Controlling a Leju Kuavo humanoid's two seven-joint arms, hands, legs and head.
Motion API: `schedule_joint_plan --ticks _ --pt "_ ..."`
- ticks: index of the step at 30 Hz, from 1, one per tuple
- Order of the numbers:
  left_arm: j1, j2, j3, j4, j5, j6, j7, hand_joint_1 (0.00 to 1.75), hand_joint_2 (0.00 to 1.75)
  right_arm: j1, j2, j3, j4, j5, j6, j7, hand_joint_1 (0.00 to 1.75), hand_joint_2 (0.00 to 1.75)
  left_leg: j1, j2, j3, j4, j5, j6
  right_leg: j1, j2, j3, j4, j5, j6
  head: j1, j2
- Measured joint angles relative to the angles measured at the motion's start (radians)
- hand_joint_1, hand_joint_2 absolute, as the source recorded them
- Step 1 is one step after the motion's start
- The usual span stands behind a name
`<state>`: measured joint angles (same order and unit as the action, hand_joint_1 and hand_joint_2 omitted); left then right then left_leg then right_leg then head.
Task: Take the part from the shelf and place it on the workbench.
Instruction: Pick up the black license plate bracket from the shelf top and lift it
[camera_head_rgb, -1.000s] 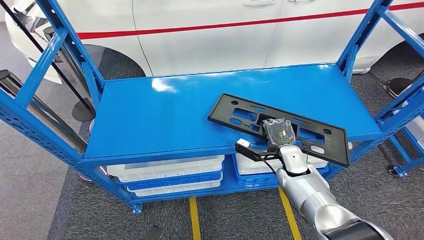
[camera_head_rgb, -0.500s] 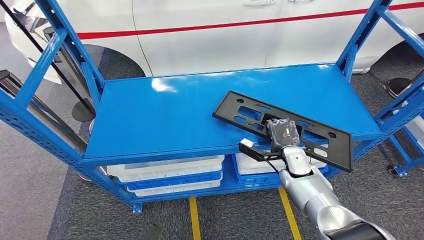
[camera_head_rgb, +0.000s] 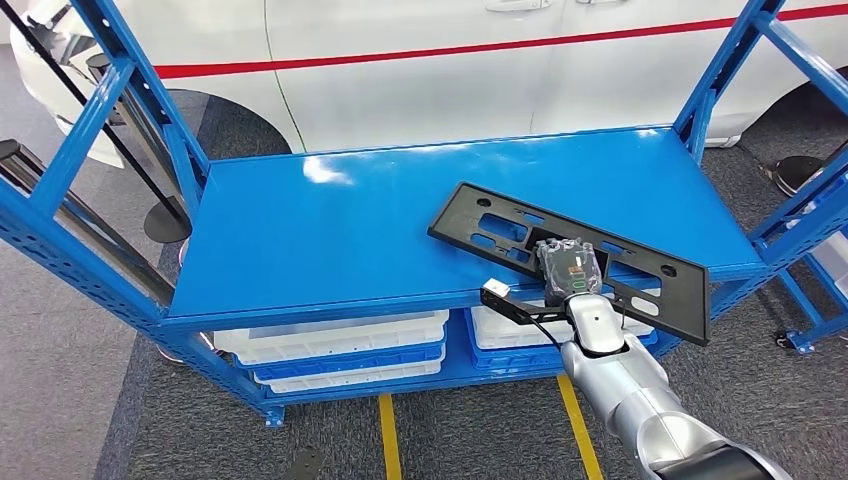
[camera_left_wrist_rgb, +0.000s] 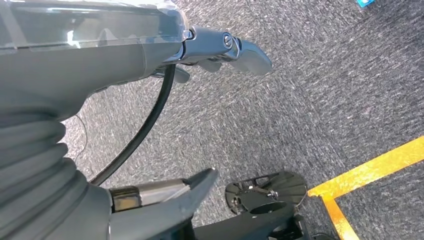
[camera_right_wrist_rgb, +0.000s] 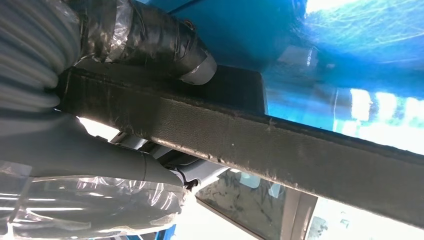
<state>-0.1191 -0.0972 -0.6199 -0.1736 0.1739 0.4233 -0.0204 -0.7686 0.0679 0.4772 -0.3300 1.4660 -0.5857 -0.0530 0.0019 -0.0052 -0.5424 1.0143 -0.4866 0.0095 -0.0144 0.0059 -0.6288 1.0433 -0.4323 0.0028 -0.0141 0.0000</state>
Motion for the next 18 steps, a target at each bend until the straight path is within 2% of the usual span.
schedule_joint_plan --ticks 11,18 --pt "-0.002 0.0 0.0 0.0 -0.014 -0.037 -0.001 0.0 1.75 0.02 -0.004 0.007 -0.064 0.035 -0.098 -0.012 1.75 1.75 0.0 0.0 -0.001 0.0 0.0 0.0 -0.001 0.0 -0.001 0.0 0.0 0.0 0.0 0.0" --pt "-0.002 -0.003 0.0 0.0 -0.007 -0.084 -0.026 0.0 1.75 0.027 -0.027 0.089 -0.178 0.098 -0.101 0.035 1.75 1.75 0.0 0.0 -0.001 0.0 0.0 0.0 -0.001 0.0 -0.001 0.0 0.0 0.0 0.0 0.0"
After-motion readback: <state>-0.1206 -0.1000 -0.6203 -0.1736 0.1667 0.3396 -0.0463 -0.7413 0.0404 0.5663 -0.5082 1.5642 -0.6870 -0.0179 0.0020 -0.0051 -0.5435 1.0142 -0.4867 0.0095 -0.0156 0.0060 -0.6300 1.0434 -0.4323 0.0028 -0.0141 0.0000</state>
